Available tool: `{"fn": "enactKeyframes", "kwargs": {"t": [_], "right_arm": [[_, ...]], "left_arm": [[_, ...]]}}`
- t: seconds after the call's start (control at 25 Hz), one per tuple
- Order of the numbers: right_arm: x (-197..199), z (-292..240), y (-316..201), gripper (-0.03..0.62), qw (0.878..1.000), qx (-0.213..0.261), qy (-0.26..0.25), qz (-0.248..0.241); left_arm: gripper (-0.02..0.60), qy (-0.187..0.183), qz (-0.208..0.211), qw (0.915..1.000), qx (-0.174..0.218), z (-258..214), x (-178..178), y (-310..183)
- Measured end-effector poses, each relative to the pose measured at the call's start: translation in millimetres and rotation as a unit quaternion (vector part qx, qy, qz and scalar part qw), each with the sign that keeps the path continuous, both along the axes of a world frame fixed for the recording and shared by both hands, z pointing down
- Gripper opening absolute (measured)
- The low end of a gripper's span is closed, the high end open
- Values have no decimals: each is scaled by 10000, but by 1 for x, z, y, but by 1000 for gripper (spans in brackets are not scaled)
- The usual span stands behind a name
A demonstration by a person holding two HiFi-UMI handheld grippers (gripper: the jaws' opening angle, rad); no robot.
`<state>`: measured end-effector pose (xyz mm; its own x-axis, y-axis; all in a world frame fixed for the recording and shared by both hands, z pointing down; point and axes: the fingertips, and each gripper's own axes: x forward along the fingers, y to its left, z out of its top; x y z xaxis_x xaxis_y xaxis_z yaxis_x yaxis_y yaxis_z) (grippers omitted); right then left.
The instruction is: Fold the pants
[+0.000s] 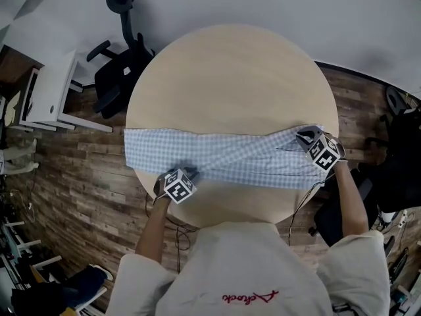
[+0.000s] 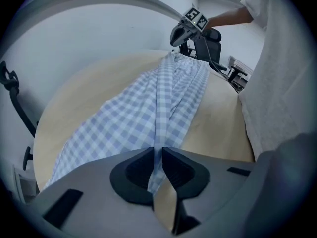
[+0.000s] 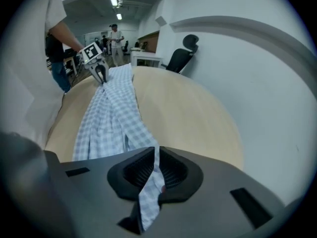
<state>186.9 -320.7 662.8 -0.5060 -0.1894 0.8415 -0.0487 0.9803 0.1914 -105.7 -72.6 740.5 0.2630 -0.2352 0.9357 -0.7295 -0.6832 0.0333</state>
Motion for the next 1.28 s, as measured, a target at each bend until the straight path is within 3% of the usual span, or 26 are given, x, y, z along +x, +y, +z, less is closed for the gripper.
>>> {"fn": "enactKeyframes", "kwargs": {"t": [0.04, 0.12, 0.2, 0.52, 0.64, 0.84, 1.0, 1.28], "right_arm": [[0, 6, -1, 36, 9995, -75, 202, -220], [2, 19, -7, 109, 9962, -201, 611, -593], [5, 29, -17, 114, 9917, -320, 925, -828], [22, 39, -82, 109, 9751, -906, 1775, -969], [39, 39, -95, 110, 9732, -1195, 1790, -807], [49, 58, -83, 121, 9622, -1333, 2057, -1187], [16, 53, -69, 121, 9669, -1478, 1568, -1369], [-21, 62, -27, 121, 9444, -1798, 1636, -2215]], "left_arm": [[46, -39, 4, 10000, -14, 1, -1, 0], [46, -72, -62, 10000, -1, 3, -2, -1], [44, -73, -130, 9999, -18, 4, 0, -1], [44, -165, -154, 9995, -222, 8, -2, 1], [44, -210, -101, 9994, -243, 10, 2, -3], [44, -165, -181, 9993, -265, 10, 1, -4], [44, -160, -148, 9993, -310, 9, -1, -7], [44, -159, -128, 9993, -329, 10, 2, -8]]}}
